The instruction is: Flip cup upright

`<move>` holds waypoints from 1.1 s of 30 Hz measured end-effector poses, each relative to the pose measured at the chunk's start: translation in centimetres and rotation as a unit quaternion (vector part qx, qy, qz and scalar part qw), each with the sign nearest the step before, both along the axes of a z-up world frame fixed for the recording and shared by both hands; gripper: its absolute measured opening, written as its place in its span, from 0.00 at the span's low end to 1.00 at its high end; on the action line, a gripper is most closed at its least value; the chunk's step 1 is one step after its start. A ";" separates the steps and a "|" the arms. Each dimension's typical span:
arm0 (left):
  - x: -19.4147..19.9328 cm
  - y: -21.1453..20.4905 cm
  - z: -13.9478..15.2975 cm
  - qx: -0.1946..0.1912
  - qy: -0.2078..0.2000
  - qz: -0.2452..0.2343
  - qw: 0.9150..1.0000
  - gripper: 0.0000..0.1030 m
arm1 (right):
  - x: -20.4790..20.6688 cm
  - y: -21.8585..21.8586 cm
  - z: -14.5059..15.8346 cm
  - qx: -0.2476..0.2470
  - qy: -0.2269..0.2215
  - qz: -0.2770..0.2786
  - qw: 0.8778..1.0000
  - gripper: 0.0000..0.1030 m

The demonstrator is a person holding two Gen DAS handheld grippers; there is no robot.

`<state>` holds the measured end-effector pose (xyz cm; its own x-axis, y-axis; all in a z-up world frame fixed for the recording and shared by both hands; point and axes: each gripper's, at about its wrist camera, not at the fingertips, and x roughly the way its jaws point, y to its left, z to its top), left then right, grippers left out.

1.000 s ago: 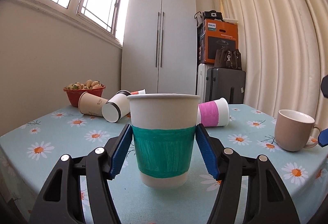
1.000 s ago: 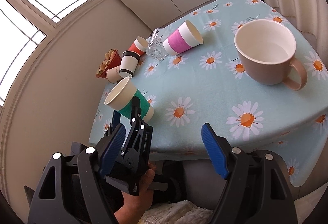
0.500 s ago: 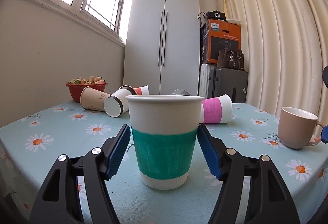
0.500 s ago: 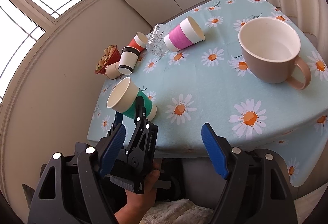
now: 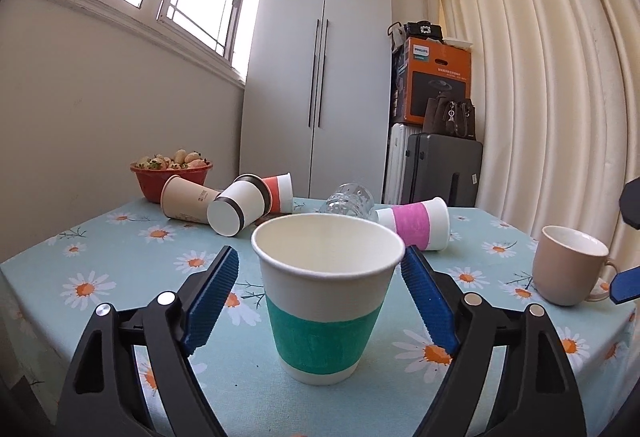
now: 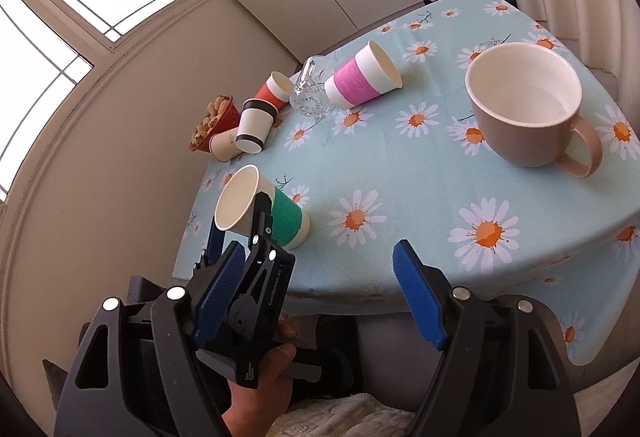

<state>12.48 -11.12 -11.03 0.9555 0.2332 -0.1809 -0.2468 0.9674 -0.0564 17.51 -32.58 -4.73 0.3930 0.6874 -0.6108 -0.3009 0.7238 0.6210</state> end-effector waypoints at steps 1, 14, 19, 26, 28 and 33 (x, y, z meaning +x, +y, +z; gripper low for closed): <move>-0.4 0.1 0.4 -0.002 0.000 -0.002 1.000 0.79 | -0.3 -0.2 0.3 0.004 -0.008 -0.005 1.000 0.74; -7.3 0.7 6.4 -0.008 -0.010 -0.038 0.999 0.90 | -4.5 -0.9 3.4 -0.005 -0.115 -0.034 0.993 0.74; -9.8 2.4 8.8 -0.018 0.039 -0.080 0.996 0.90 | -6.7 -1.1 4.0 -0.012 -0.138 -0.038 0.990 0.74; -14.0 5.6 11.7 -0.005 0.083 -0.114 0.990 0.90 | -11.0 1.1 5.1 -0.071 -0.213 -0.016 0.974 0.74; -15.3 6.3 12.4 0.008 0.096 -0.123 0.988 0.90 | -12.1 1.7 5.6 -0.088 -0.237 -0.009 0.967 0.74; -16.7 8.7 12.9 -0.008 0.129 -0.128 0.983 0.90 | -13.6 2.5 6.3 -0.128 -0.262 0.002 0.956 0.75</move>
